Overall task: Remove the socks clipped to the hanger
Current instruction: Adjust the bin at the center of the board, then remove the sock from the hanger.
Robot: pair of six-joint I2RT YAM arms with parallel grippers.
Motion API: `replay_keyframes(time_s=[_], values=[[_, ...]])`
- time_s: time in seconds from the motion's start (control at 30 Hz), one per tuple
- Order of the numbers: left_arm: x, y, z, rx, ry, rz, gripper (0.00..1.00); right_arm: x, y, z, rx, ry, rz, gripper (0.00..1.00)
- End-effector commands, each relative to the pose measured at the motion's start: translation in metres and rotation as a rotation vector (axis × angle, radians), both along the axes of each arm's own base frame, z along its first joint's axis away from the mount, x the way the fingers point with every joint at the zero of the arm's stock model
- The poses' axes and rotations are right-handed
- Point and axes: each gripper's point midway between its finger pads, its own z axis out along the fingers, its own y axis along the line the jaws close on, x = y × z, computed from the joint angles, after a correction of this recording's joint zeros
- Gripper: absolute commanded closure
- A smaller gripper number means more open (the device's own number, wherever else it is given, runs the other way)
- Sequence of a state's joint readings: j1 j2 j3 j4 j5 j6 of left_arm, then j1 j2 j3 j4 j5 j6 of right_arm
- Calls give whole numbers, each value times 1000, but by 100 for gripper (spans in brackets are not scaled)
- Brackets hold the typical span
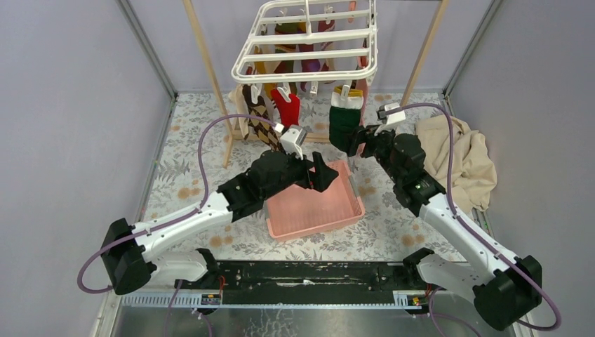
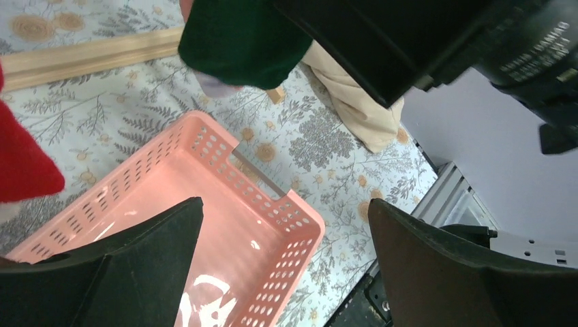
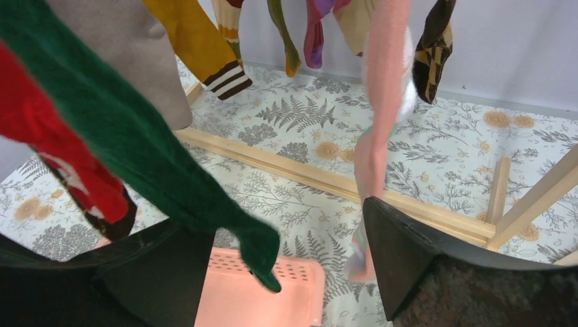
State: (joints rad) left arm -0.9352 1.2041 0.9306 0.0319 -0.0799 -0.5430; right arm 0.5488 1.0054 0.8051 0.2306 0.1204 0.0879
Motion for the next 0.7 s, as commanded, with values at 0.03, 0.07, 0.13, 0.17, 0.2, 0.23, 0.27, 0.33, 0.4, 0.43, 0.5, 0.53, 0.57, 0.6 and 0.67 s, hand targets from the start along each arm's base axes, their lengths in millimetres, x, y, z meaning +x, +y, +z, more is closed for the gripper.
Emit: replay_keyframes(time_s=[0.03, 0.07, 0.13, 0.17, 0.2, 0.23, 0.27, 0.33, 0.4, 0.43, 0.5, 0.53, 0.57, 0.6, 0.67], values=[[20, -11, 43, -100, -118, -27, 1, 9, 8, 45, 139, -93, 164, 21], [21, -12, 43, -110, -115, -49, 1, 6, 12, 46, 150, -95, 201, 23], [28, -9, 41, -135, -100, -77, 1, -1, 22, 50, 167, -102, 282, 26], [32, -6, 40, -147, -94, -87, 1, -5, 27, 52, 176, -104, 317, 29], [37, -2, 40, -157, -95, -92, 1, -8, 31, 53, 183, -103, 349, 31], [39, 0, 40, -163, -103, -104, 1, -11, 35, 54, 189, -99, 377, 33], [41, 2, 42, -170, -116, -114, 1, -13, 37, 54, 193, -94, 398, 34], [43, 4, 44, -180, -135, -129, 1, -17, 43, 56, 203, -91, 440, 37], [43, 5, 46, -188, -155, -148, 1, -21, 48, 56, 206, -82, 479, 41], [43, 5, 47, -194, -167, -157, 1, -23, 50, 56, 207, -78, 496, 42], [44, 6, 48, -194, -192, -166, 1, -24, 54, 57, 207, -72, 522, 44], [45, 6, 49, -194, -207, -169, 1, -23, 55, 57, 207, -70, 526, 46], [46, 7, 50, -194, -219, -174, 1, -22, 56, 57, 206, -65, 530, 48], [48, 6, 50, -193, -228, -179, 1, -23, 57, 57, 204, -62, 537, 49], [52, 5, 50, -193, -240, -192, 1, -24, 60, 56, 201, -52, 559, 55]])
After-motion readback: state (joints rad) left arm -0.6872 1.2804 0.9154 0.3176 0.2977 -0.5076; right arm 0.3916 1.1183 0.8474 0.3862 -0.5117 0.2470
